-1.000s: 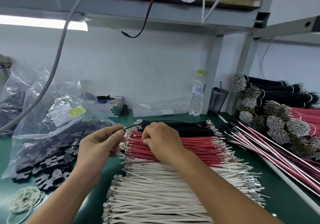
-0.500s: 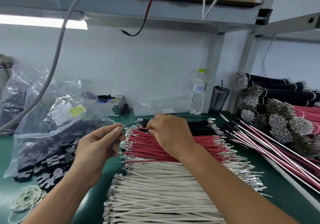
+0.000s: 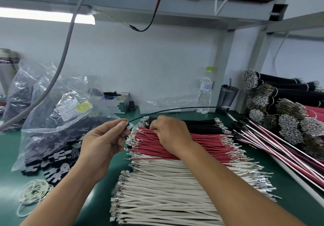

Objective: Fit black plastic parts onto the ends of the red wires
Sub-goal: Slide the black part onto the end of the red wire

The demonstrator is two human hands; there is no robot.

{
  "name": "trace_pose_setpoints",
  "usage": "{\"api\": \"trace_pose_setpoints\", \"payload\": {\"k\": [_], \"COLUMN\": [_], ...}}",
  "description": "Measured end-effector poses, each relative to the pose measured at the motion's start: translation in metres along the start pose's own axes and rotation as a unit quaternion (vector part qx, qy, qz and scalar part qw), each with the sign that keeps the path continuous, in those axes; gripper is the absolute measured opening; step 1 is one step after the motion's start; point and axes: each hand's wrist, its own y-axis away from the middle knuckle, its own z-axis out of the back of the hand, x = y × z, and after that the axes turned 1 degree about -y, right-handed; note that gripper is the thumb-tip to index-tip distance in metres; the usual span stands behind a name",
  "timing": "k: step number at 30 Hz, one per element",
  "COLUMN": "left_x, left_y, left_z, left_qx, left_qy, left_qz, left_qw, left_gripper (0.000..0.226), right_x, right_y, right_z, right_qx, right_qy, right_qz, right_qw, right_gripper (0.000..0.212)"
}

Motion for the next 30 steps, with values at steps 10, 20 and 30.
{"api": "trace_pose_setpoints", "payload": {"k": [10, 20, 30], "left_x": [0.002, -0.003, -0.005], "left_y": [0.0, 0.0, 0.011], "left_z": [0.001, 0.002, -0.007], "left_qx": [-0.007, -0.007, 0.146], "left_qy": [-0.001, 0.016, 0.017], "left_qz": [0.004, 0.006, 0.066], "left_qw": [1.0, 1.0, 0.987], "left_gripper": [0.037, 0.027, 0.032], "right_x": [0.007, 0.0, 0.017], "right_y": [0.014, 0.008, 0.059], "right_z": [0.003, 0.035, 0.038], "right_qx": [0.044, 0.0, -0.144], "right_qy": [-0.092, -0.173, -0.336], "right_qz": [-0.045, -0.035, 0.006], "right_qw": [0.994, 0.984, 0.931], "right_gripper": [0.014, 0.02, 0.011]}}
